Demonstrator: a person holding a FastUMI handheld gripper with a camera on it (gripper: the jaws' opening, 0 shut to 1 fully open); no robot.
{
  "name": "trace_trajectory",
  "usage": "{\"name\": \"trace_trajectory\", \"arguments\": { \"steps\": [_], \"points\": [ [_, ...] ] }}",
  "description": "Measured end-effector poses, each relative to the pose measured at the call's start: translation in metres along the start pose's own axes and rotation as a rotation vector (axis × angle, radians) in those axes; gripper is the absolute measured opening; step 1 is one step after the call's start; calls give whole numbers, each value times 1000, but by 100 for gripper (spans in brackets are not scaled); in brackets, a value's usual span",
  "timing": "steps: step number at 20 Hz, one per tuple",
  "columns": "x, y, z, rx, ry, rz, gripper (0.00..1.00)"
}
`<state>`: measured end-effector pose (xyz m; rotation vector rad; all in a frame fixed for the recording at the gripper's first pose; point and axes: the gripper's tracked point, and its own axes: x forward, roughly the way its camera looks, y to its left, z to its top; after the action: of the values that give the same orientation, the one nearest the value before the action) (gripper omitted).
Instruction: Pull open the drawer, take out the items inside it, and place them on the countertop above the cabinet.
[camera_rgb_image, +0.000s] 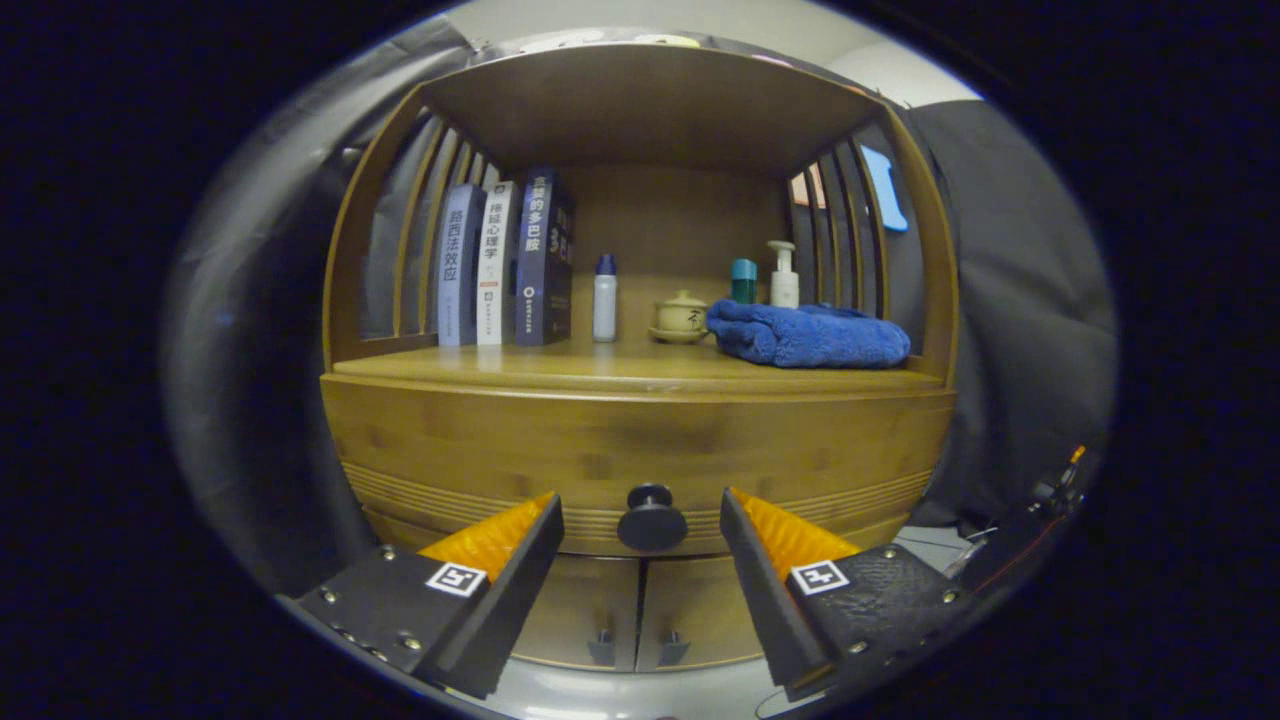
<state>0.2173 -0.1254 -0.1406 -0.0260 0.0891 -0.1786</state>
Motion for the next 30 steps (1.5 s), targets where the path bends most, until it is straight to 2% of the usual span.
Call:
{"name": "trace_trajectory", "arguments": {
  "steps": [1, 4, 7, 10, 12, 14, 17, 26, 30],
  "points": [
    [8, 2, -6, 8, 23, 3, 95],
    [34, -5, -19, -48, 50, -23, 62],
    [28, -5, -14, 46, 23, -43, 43],
    [33, -2, -18, 52, 21, -3, 43],
    [33, 0, -19, 100, 9, 21, 44],
    [37, -2, -17, 49, 3, 40, 43],
    [34, -2, -20, 68, 4, 80, 31],
    [15, -5, -19, 30, -6, 78, 31],
    [-35, -3, -34, 12, -14, 84, 31]
  ]
}}
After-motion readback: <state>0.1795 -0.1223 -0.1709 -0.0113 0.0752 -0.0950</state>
